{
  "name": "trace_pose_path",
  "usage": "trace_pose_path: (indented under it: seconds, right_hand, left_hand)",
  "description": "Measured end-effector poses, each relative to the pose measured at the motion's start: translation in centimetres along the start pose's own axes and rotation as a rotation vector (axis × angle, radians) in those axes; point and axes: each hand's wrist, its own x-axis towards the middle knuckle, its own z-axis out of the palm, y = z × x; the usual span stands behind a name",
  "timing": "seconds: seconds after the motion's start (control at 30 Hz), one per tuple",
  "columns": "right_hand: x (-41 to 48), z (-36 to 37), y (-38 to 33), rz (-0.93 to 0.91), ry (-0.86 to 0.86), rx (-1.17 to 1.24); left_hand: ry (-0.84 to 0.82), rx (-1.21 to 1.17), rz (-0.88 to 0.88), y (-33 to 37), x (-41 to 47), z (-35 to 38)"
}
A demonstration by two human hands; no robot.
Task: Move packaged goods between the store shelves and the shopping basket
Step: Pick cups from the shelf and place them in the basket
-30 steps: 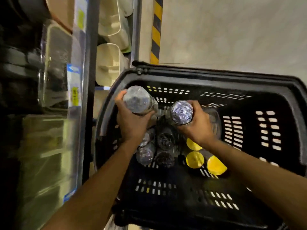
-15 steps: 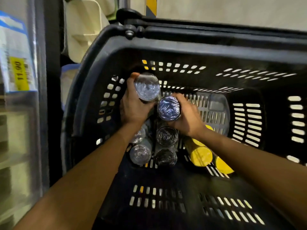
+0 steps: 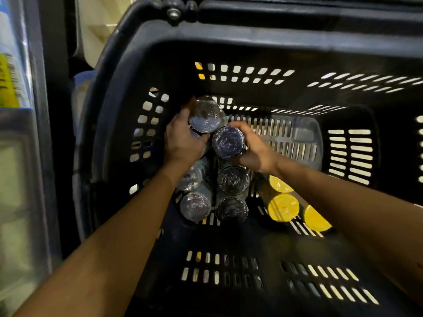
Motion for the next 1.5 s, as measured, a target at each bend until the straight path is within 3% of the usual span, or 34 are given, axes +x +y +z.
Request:
trace_pose_path:
  seconds: [0.13,0.47,0.73,0.87,0.97,1.1,1.23,1.5]
  right_hand:
    - [0.1,0.3,0.2,0.068,-0.001,0.060]
    - [-0.3,1.7,0.3,0.010,0.120,0.079]
    - [-1.3,2.5,0.0,0.053,0.204,0.021]
    - [-1.4,2.7,0.4,0.139,0.205,0.285]
    - [-1.2,2.3,1.2,0.152,0.166,0.316]
    - [-1.7,1.5,0.8,0.153,0.113,0.070]
    - [-4.1,0.8,-1.7,0.154,0.192,-0.334]
    - [-15.8,-0.9,-11.2,0.050,0.215,-0.760]
  left_hand:
    - [-0.039,-0.060,-0.037,0.2,0.0,-0.4]
    - [0.084,-0.038,-0.115,0.3,0.1,0.7]
    - [0.127,0.013,-0.039,0.4,-0.6,0.5]
    - [0.103,0.037,-0.011,0.3,-0.7,0.4]
    - [0.102,0.043,-0.017,0.3,-0.6,0.5]
    - [0.096,0.107,-0.011,0.8,-1.2,-0.2]
    - [0.071,0.176,0.022,2.2,-3.3,-2.7]
    - [-0.176,0.375,-0.009,10.0,-11.3,-10.5]
